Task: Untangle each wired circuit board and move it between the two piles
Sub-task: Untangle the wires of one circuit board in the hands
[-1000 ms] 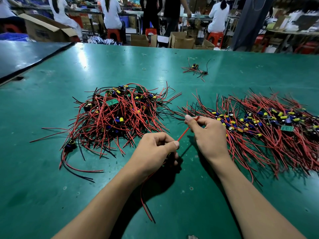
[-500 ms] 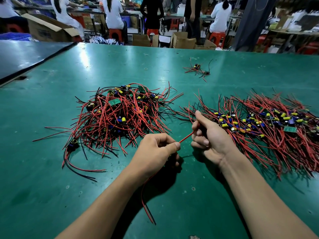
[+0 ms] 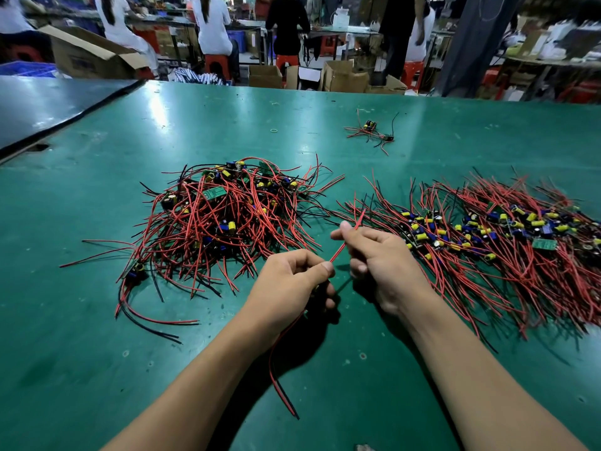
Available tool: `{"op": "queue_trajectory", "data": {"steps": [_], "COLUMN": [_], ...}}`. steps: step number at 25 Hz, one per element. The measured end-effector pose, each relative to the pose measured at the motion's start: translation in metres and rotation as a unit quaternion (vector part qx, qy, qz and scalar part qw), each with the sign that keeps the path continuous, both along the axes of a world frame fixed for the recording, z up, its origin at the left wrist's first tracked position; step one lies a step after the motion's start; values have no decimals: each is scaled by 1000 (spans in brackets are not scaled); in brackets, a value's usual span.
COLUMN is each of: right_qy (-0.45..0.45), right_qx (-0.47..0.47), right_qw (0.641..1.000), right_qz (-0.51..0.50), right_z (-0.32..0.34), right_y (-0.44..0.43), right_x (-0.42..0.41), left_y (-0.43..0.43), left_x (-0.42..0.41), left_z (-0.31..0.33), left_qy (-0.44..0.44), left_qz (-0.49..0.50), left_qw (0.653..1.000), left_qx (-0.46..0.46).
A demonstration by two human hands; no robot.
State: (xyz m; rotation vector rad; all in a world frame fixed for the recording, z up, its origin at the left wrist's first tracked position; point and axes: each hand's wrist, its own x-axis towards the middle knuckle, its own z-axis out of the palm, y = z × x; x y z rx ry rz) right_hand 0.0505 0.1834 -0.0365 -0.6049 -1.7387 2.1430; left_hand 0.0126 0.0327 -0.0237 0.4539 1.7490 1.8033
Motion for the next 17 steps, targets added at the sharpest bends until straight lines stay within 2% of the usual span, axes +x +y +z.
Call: {"op": "queue_trajectory", "data": {"steps": [3, 7, 9, 13, 17], "right_qy": [48, 80, 100, 117, 119], "right_qx": [-41, -152, -174, -124, -16], "right_qw": [996, 983, 977, 980, 982], "right_qz": [-60, -68, -69, -100, -147], "right_z": [0, 4, 4, 0, -7], "right_y": [8, 10, 9, 7, 7], "right_x": [-1, -3, -4, -4, -7], "left_y": [-1, -1, -1, -3, -3], "left_x": [1, 1, 1, 1, 1], "left_z": [1, 4, 4, 5, 4], "left_qy": [5, 10, 1, -17, -22], "left_qz": [-11, -27, -35, -38, -41], "left_qw": [1000, 999, 999, 999, 999], "left_qx": [-8, -17, -14, -8, -10]}}
